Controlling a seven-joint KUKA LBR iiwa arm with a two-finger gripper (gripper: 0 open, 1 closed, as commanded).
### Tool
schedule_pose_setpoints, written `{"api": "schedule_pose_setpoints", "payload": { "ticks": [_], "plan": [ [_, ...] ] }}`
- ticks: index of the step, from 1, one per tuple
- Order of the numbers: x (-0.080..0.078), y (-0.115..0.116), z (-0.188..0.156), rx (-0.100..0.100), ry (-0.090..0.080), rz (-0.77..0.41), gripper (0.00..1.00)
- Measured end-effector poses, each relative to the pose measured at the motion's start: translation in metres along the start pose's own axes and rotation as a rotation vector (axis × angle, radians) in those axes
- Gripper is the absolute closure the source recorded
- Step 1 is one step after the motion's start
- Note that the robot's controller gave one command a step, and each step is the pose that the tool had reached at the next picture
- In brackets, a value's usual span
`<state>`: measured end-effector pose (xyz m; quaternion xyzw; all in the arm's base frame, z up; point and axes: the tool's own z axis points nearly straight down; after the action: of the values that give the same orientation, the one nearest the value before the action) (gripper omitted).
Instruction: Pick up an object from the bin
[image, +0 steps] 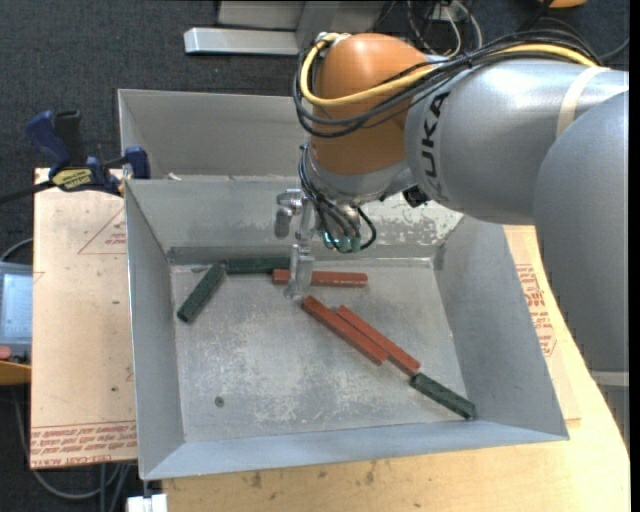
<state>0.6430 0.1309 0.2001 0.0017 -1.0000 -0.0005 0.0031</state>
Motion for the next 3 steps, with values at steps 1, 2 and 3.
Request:
{"api": "schedule_pose_setpoints", "payload": {
  "ticks": [1,2,3],
  "plan": [
    [-0.012,0.065,0.131,-0.001,-0.009,-0.369,0.00],
    [-0.008,0.113,0.099,0.000,-0.013,-0.670,0.00],
    [-0.010,0.120,0.099,0.002,-0.011,-0.746,0.00]
  ]
}}
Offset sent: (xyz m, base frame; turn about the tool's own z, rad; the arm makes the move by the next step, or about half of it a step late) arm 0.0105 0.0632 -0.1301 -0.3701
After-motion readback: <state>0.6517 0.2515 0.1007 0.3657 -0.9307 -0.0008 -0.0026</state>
